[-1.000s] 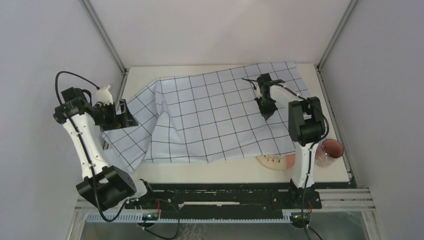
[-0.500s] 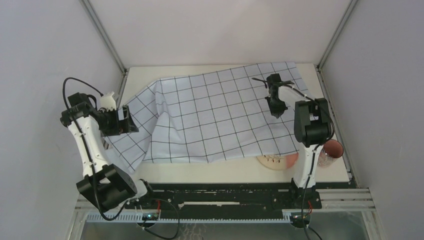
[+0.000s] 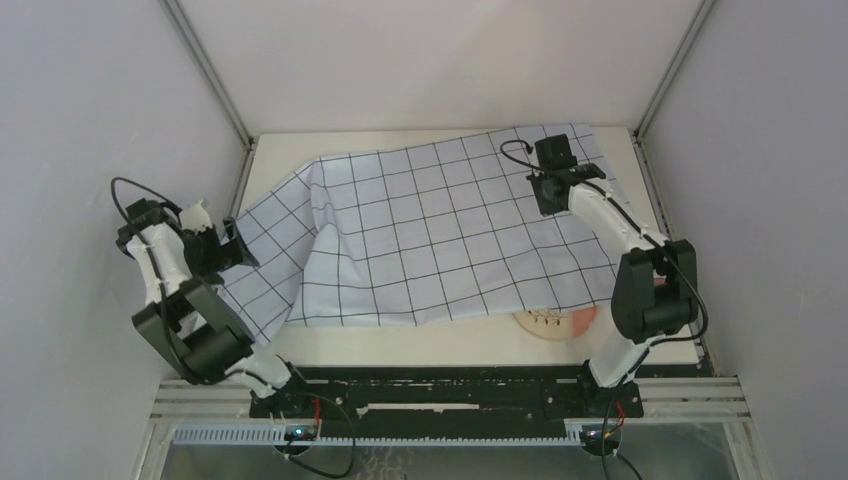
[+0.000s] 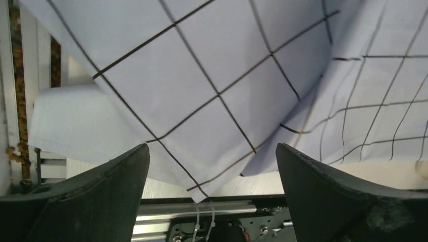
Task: Set the dinner table for one person
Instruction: Flatten out the napkin at the center of the board.
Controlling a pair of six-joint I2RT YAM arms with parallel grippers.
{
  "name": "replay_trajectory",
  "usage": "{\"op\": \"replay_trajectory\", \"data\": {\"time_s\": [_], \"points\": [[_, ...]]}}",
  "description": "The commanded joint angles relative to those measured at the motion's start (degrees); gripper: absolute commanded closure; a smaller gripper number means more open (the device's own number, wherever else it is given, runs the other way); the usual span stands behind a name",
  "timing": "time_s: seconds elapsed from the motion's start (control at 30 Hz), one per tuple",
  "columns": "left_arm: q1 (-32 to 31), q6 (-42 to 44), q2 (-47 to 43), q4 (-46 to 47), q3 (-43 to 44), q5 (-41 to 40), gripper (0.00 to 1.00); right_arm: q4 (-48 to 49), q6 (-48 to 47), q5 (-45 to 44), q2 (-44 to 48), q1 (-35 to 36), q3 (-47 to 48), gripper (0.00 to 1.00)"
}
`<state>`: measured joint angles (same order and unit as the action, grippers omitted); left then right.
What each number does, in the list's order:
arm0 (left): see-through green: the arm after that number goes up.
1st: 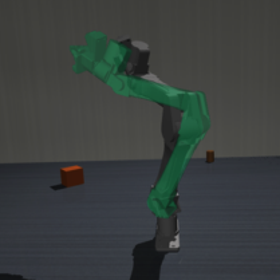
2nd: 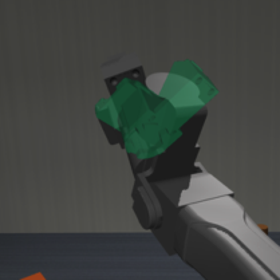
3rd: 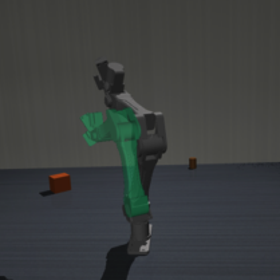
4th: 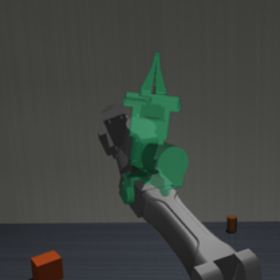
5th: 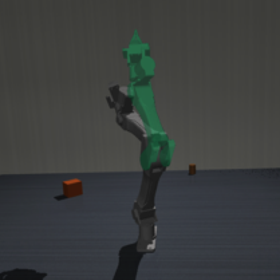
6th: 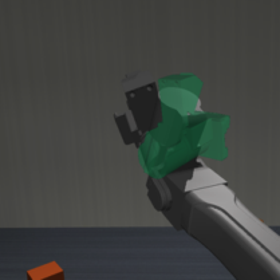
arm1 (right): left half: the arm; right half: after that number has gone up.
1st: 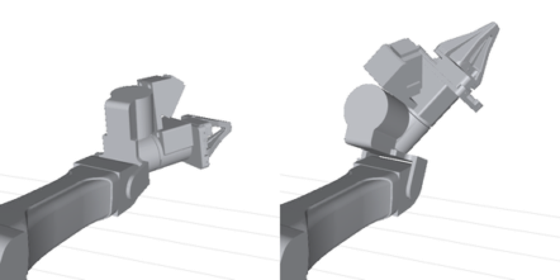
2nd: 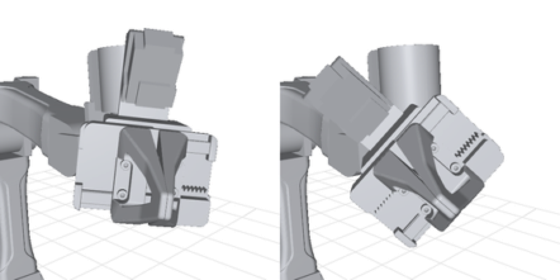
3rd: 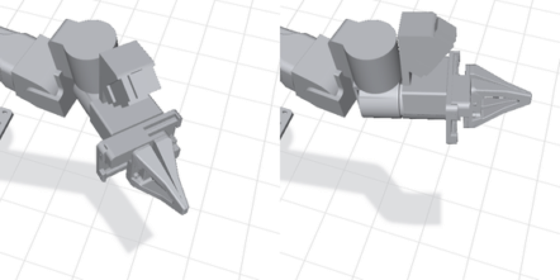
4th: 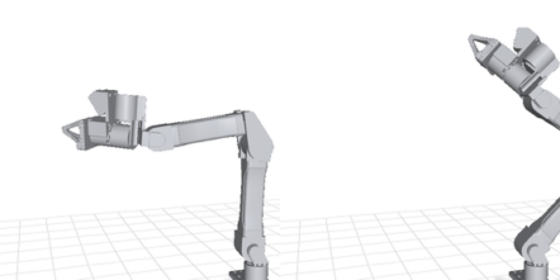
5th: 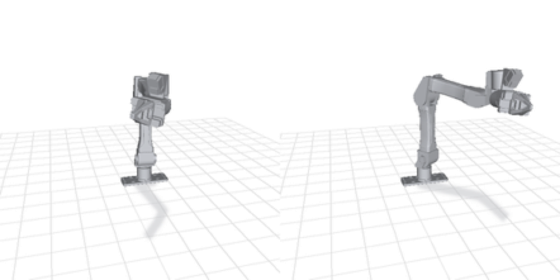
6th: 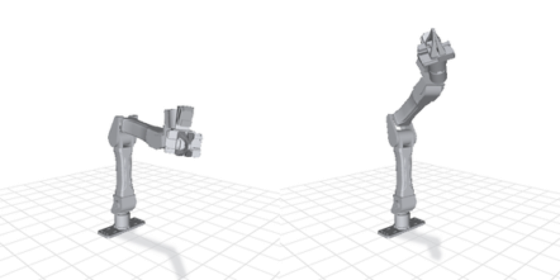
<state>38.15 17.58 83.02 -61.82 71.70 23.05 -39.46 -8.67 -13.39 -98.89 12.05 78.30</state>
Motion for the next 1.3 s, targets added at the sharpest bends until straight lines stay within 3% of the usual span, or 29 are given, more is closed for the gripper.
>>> {"op": "replay_trajectory", "data": {"time_s": [0.0,0.2,0.43,0.93,1.27], "points": [[4.67,-6.11,4.83,5.5,0.87,-0.02,0.0,2.31,-1.69,1.32,7.02,3.08,-0.8,0.84],[7.14,-5.05,2.5,13.27,-4.29,-7.16,0.0,2.63,-3.36,0.77,10.8,4.56,-1.97,0.83],[8.86,-4.9,6.93,20.35,-6.58,-10.81,0.01,3.65,-4.68,0.27,13.94,7.16,-2.74,0.84],[9.54,-2.93,11.29,34.18,-13.83,-12.06,0.13,4.36,-7.42,-3.95,18.82,10.6,-2.9,0.87],[9.49,-5.33,12.52,39.97,-14.14,-9.69,0.15,4.39,-8.1,-6.43,19.06,14.59,-3.61,0.88]]}}
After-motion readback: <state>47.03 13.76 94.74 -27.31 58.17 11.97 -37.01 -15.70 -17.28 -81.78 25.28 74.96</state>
